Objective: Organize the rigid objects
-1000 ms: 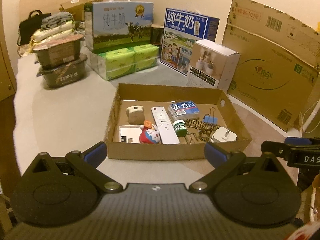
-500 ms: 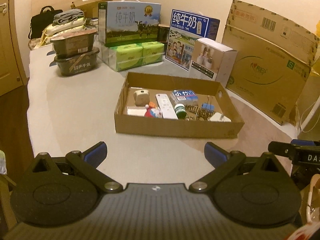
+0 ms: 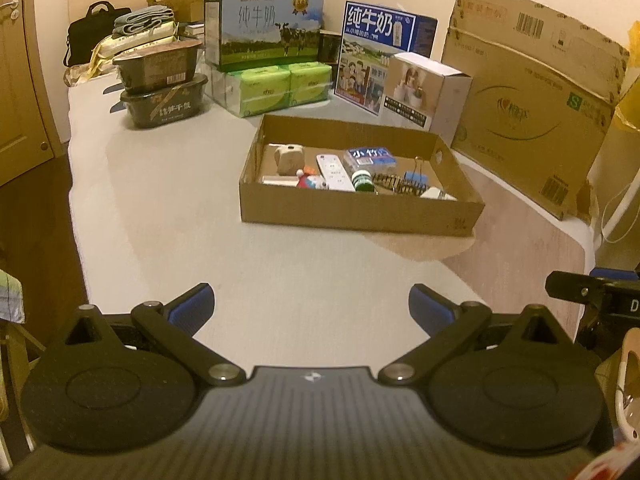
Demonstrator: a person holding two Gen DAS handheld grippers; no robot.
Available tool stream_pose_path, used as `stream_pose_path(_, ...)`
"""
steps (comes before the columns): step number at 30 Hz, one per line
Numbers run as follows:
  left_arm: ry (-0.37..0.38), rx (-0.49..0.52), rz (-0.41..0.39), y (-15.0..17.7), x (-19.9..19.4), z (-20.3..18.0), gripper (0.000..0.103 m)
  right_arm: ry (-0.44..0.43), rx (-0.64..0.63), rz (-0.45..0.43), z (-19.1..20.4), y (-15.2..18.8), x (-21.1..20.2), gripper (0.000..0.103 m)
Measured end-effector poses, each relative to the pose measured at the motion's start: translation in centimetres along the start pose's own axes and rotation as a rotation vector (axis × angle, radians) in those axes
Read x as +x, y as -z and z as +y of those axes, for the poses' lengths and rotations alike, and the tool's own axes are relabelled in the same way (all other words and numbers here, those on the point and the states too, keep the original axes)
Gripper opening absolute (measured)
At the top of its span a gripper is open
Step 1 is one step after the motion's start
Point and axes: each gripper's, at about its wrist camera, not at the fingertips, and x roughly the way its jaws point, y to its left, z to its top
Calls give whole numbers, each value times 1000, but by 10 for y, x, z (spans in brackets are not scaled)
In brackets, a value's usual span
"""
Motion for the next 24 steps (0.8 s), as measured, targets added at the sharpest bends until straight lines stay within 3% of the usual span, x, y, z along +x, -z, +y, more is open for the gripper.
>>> stream_pose_path(24, -16, 17, 27, 16, -11, -4, 103, -33, -13, 31, 12, 19, -11, 85)
